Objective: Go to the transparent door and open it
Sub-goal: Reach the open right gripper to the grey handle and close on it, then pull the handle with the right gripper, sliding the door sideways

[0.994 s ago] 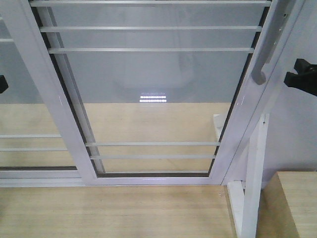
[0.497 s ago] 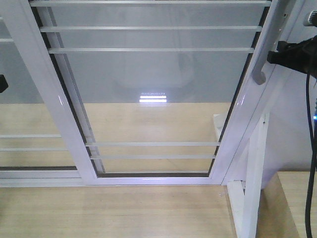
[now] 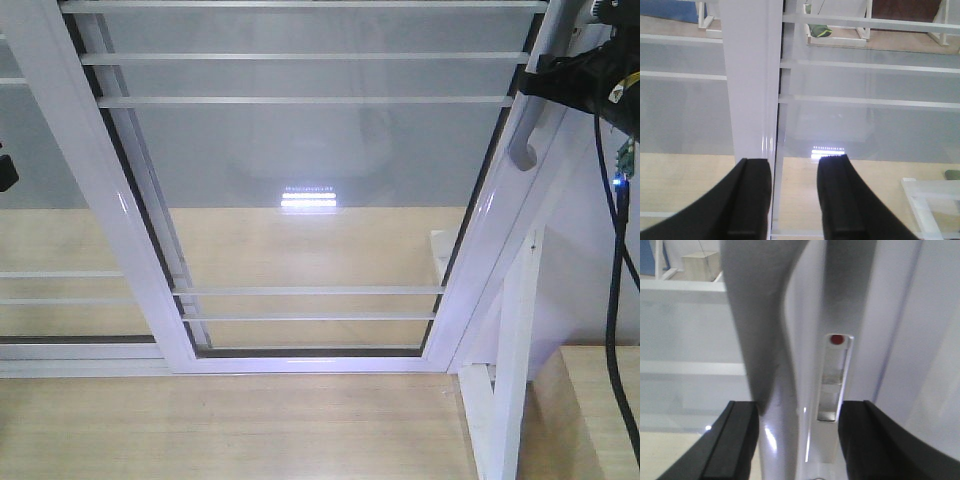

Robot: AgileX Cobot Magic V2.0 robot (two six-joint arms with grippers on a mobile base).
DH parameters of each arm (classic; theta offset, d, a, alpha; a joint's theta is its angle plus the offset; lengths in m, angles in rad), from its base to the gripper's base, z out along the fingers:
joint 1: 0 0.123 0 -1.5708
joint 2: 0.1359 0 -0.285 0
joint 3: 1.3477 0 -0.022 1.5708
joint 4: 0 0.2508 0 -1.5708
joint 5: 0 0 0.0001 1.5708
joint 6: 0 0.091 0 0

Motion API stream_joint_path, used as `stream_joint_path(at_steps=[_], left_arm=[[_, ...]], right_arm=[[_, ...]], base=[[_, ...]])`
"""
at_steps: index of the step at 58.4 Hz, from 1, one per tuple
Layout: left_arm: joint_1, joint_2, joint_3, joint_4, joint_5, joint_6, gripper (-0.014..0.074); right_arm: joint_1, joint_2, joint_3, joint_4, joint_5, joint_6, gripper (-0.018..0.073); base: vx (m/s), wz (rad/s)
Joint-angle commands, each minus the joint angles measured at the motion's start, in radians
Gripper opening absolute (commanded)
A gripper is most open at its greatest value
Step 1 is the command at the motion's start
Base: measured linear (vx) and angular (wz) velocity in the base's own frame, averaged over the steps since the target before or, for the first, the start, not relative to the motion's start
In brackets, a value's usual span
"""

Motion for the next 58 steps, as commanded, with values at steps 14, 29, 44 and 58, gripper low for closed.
stream_joint_path(at_steps=[14,29,44,58], left_arm=[[-0.005,-0.01,-0.034,-0.01,-0.047,-0.004,0.0374],[-0.005,-0.01,-0.034,-0.01,-0.047,-0.004,0.0374],[-0.005,-0.01,-0.034,-0.01,-0.047,-0.004,0.0374],[-0.005,-0.01,-0.034,-0.01,-0.047,-0.004,0.0374]], right_arm=[[0.026,0.003,-0.097,-0.104,-0.089,0.101,0.0425],[0.057,0.005,-0.097,-0.141,-0.088,0.137,0.0333],[0.114,0.005,-0.097,-0.162,-0.09,0.168,0.033],[0.187,0.005,-0.097,-0.185,-0.103,0.168,0.033]], base=[[0.0,0.0],[0.0,0.0],[0.0,0.0],[0.0,0.0]])
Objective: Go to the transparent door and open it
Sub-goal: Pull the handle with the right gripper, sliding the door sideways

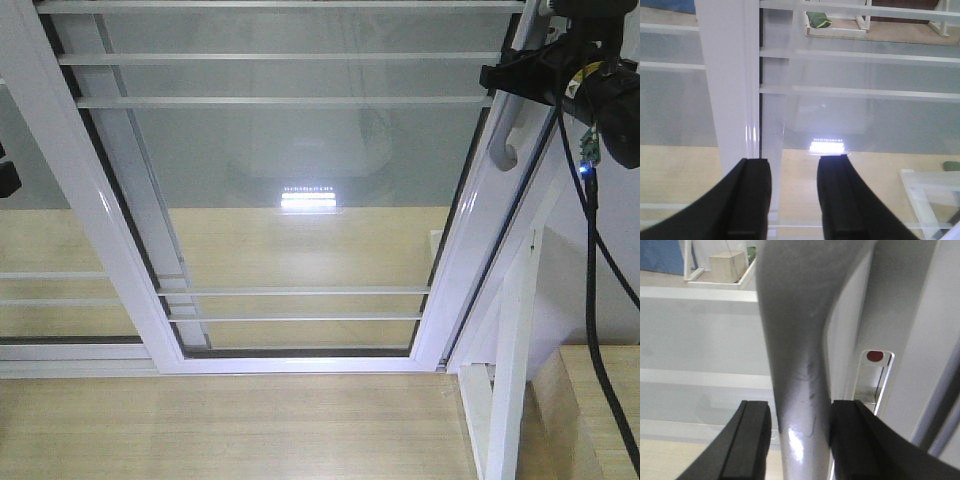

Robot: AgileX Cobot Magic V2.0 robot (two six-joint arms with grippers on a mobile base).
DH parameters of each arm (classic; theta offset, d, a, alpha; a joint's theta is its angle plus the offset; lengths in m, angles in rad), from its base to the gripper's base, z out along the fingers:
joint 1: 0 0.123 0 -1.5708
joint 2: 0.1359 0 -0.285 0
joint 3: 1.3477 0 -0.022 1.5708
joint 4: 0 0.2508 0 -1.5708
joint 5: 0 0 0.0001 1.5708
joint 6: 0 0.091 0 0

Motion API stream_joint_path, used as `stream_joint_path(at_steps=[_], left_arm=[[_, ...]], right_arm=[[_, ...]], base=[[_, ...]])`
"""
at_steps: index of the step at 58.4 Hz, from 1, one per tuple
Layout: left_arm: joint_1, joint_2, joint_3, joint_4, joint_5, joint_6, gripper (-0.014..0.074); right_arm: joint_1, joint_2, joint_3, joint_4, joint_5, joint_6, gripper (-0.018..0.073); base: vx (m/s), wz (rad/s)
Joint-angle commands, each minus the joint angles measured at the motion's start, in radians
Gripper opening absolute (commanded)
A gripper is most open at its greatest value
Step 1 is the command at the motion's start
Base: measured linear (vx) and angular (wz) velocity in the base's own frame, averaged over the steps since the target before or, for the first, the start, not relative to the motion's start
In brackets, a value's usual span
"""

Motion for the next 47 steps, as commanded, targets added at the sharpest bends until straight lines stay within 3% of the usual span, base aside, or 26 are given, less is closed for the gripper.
stream_joint_path(at_steps=[1,29,47], left_arm=[[-0.005,-0.01,-0.034,-0.01,-0.076,-0.004,0.0374],[-0.005,-0.01,-0.034,-0.01,-0.076,-0.004,0.0374],[-0.005,-0.01,-0.034,-0.01,-0.076,-0.005,0.0374]], right_arm=[[0.077,-0.045,-0.027,-0.056,-0.129,0.005,0.033],[0.198,-0.045,-0.027,-0.053,-0.223,0.013,0.033],[0.317,-0.045,-0.052,-0.043,-0.243,0.017,0.033]], base=[[0.0,0.0],[0.0,0.0],[0.0,0.0]])
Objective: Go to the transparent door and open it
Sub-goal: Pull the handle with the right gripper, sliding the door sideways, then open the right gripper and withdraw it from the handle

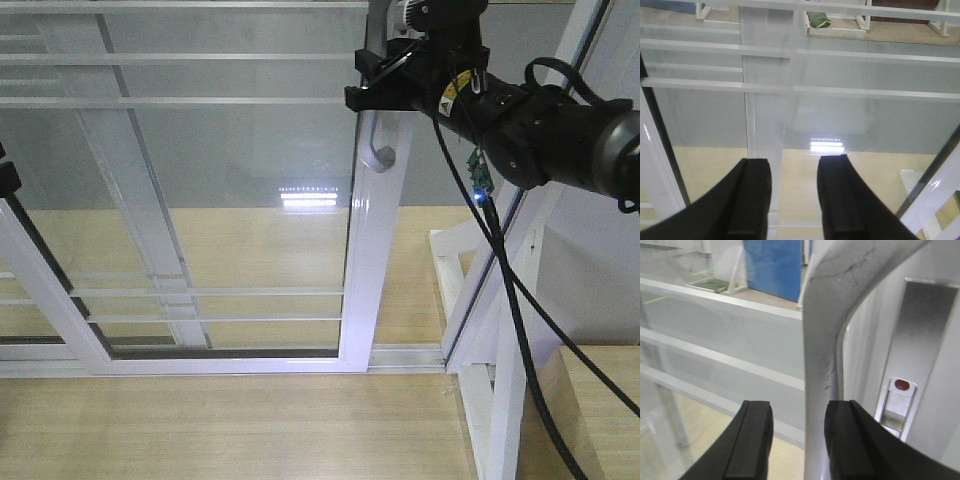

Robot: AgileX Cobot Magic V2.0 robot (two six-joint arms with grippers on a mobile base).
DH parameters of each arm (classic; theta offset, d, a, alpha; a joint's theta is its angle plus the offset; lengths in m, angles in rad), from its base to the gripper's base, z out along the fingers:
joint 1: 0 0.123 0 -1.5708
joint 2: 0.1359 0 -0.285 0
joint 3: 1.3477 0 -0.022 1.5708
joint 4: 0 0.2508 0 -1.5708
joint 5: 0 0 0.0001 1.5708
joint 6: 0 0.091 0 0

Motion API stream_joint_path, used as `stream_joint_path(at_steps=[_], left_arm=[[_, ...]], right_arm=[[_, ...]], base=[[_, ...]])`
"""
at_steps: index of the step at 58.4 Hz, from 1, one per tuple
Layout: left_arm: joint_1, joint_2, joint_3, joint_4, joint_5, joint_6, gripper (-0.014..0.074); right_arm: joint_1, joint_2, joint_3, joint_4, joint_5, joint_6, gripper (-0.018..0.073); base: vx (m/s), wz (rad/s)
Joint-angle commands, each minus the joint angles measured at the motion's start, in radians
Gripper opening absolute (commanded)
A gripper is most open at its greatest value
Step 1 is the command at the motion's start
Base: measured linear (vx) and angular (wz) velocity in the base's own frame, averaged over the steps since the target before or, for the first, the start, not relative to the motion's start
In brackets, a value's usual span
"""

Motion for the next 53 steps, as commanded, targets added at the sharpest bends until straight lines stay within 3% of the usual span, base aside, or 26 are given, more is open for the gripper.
stream_joint_path(at_steps=[1,15,22,31,44,53], left_arm=[[-0.005,-0.01,-0.034,-0.01,-0.076,-0.005,0.0374],[-0.005,-0.01,-0.034,-0.01,-0.076,-0.005,0.0374],[-0.005,-0.01,-0.034,-0.01,-0.076,-0.005,0.0374],[-0.005,-0.01,-0.034,-0.01,-0.082,-0.004,0.0374],[-0.012,-0.01,-0.034,-0.01,-0.13,-0.003,0.0374],[-0.089,-0.01,-0.034,-0.008,-0.146,0.042,0.0374]], right_arm=[[0.035,-0.056,-0.042,0.011,-0.089,0.0,0.033],[0.129,-0.056,-0.041,0.006,-0.076,0.007,0.033],[0.137,-0.078,-0.039,0.007,-0.063,0.008,0.033],[0.134,-0.199,-0.034,0.012,0.115,0.058,0.033],[0.037,-0.452,0.168,0.009,0.199,0.018,0.033],[-0.092,-0.649,0.41,0.01,0.295,0.023,0.033]], base=[[0.0,0.0],[0.0,0.0],[0.0,0.0],[0.0,0.0],[0.0,0.0],[0.0,0.0]])
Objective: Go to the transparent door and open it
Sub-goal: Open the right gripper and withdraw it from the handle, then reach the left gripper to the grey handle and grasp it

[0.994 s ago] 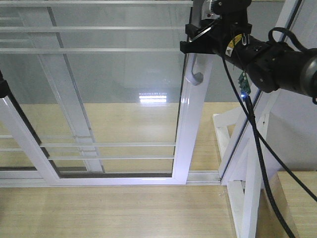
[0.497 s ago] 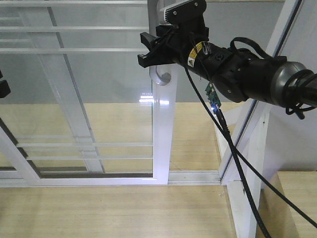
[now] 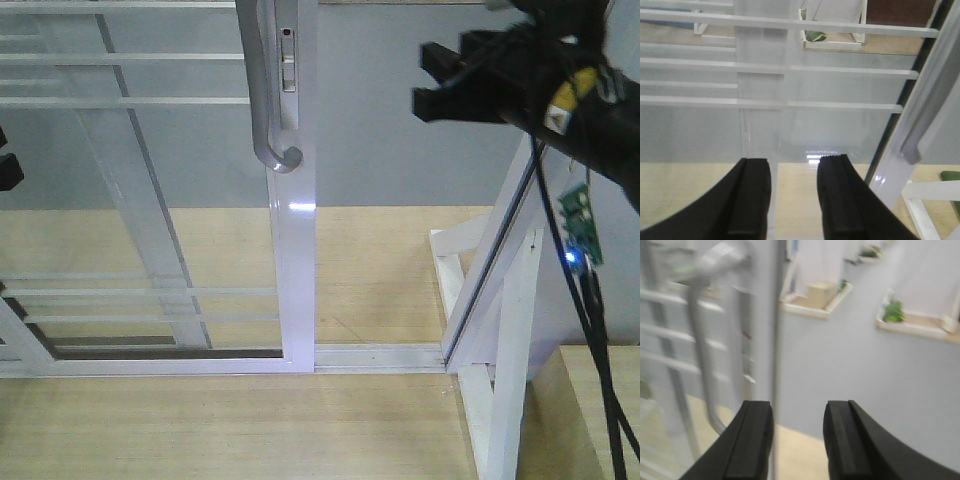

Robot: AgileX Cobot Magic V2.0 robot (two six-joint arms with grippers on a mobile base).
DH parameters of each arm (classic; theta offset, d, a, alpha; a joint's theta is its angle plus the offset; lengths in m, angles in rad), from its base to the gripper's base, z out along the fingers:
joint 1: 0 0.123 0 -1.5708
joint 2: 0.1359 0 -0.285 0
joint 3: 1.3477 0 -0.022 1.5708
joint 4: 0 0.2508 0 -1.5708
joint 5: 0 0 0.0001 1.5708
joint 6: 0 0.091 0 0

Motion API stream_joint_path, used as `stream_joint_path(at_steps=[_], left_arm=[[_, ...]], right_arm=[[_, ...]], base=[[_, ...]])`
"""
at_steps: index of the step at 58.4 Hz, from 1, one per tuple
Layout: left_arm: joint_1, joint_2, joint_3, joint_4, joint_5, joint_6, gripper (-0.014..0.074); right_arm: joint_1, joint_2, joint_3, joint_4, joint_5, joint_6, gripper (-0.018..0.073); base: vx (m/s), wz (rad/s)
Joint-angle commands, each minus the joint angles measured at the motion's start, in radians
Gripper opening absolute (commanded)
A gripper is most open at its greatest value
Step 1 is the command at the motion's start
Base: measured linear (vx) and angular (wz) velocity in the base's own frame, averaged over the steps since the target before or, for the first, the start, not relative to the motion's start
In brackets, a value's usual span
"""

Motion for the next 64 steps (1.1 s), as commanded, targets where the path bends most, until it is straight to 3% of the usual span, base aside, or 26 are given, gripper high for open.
stream_joint_path(at_steps=[1,14,21,27,31,38,54,64], left_arm=[[-0.05,-0.01,-0.034,-0.008,-0.09,0.031,0.0374],[-0.194,0.089,-0.034,-0.009,-0.171,0.08,0.0379],[-0.259,0.205,-0.034,-0.009,-0.344,0.08,0.0385],[-0.306,0.302,-0.038,-0.006,-0.586,0.078,0.0385],[-0.329,0.365,-0.048,-0.001,-0.681,0.058,0.0386],[-0.34,0.473,-0.112,-0.001,-0.681,0.002,0.0416],[-0.34,0.678,-0.323,-0.003,-0.679,0.003,0.0538],[-0.34,0.766,-0.447,-0.105,-0.675,0.093,0.054]], right_arm=[[-0.06,-0.126,0.084,0.003,0.005,-0.005,0.033],[-0.093,-0.345,0.249,-0.001,0.056,-0.006,0.033],[-0.093,-0.386,0.259,-0.001,0.075,-0.006,0.033],[-0.093,-0.389,0.26,-0.001,0.072,-0.006,0.033],[-0.093,-0.389,0.259,-0.006,0.072,-0.007,0.033],[-0.093,-0.389,0.259,-0.02,0.072,-0.007,0.033],[-0.093,-0.389,0.259,-0.021,0.072,-0.007,0.033],[-0.093,-0.389,0.259,-0.023,0.072,-0.007,0.033]], base=[[0.0,0.0],[0.0,0.0],[0.0,0.0],[0.0,0.0],[0.0,0.0],[0.0,0.0],[0.0,0.0],[0.0,0.0]])
